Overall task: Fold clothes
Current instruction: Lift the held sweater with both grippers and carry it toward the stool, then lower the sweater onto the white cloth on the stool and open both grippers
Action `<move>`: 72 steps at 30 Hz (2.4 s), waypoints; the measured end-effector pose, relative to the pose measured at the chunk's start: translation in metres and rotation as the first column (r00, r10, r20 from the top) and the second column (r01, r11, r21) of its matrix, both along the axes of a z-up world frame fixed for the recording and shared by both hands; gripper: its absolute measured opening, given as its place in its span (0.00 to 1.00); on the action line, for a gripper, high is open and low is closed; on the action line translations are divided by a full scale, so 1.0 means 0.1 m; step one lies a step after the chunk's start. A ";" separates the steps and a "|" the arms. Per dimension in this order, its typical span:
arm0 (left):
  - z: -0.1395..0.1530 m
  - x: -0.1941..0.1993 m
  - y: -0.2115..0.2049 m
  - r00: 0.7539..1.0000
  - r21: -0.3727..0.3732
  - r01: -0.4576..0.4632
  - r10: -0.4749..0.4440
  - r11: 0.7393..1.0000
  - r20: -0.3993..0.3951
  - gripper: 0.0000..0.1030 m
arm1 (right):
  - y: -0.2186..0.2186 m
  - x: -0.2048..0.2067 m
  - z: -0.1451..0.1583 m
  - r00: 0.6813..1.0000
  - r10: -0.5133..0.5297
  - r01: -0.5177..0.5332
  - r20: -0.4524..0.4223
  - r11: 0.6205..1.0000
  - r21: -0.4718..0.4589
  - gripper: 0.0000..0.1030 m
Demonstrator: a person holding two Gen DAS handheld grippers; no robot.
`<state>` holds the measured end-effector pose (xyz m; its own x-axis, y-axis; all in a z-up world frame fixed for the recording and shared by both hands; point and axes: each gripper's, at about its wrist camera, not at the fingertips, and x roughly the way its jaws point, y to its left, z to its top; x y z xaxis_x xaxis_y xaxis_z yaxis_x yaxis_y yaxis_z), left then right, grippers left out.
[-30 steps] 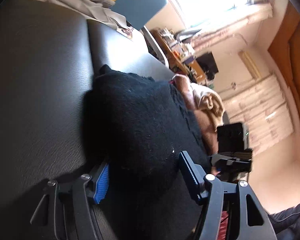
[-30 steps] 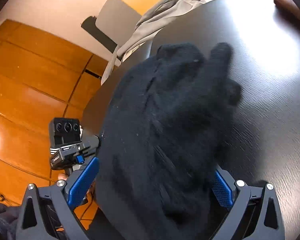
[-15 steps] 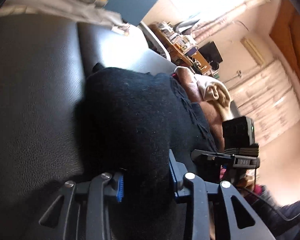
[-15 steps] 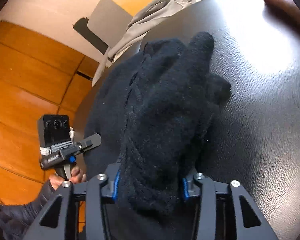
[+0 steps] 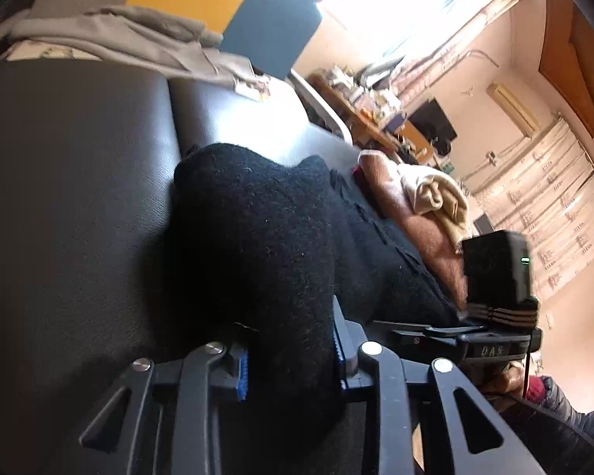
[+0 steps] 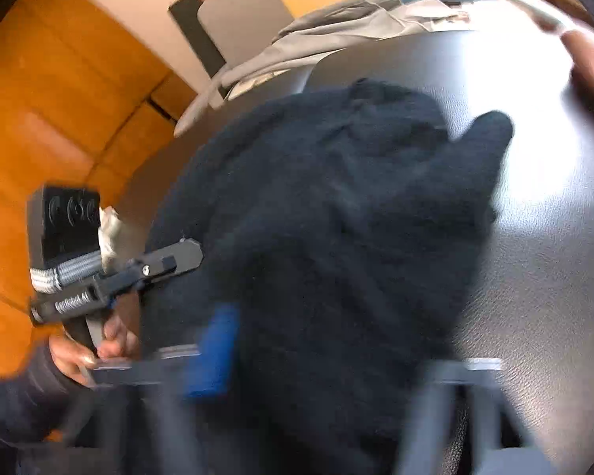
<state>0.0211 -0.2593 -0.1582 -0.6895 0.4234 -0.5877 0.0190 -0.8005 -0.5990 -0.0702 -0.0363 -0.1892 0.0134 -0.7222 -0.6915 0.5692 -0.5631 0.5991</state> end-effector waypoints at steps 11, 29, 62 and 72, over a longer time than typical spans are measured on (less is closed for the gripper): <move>0.19 0.78 -0.53 0.985 -0.036 -0.172 0.171 0.984 -0.032 0.29 | -0.65 0.50 -0.05 0.987 0.158 -0.158 -0.010 0.987 -0.037 0.38; 1.19 2.93 -2.71 0.722 -0.160 -0.688 0.647 0.708 -0.243 0.29 | -3.86 1.79 0.90 0.746 0.645 -0.666 -0.164 0.729 -0.157 0.38; 0.36 4.40 -4.32 0.174 -0.009 -0.985 0.983 0.175 0.049 0.36 | -6.61 2.56 0.93 0.493 0.862 -0.869 -0.121 0.495 -0.013 0.66; 0.73 4.41 -4.11 0.147 -0.209 -0.968 0.989 0.139 -0.021 0.35 | -6.53 2.71 1.77 0.399 0.796 -0.895 -0.455 0.445 -0.005 0.44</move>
<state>0.4623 -0.6700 -0.0857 -0.3911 -0.6531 -0.6485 0.8999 -0.1235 -0.4183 0.2010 -0.6889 -0.0119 0.5144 -0.5939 -0.6186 0.8502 0.4476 0.2772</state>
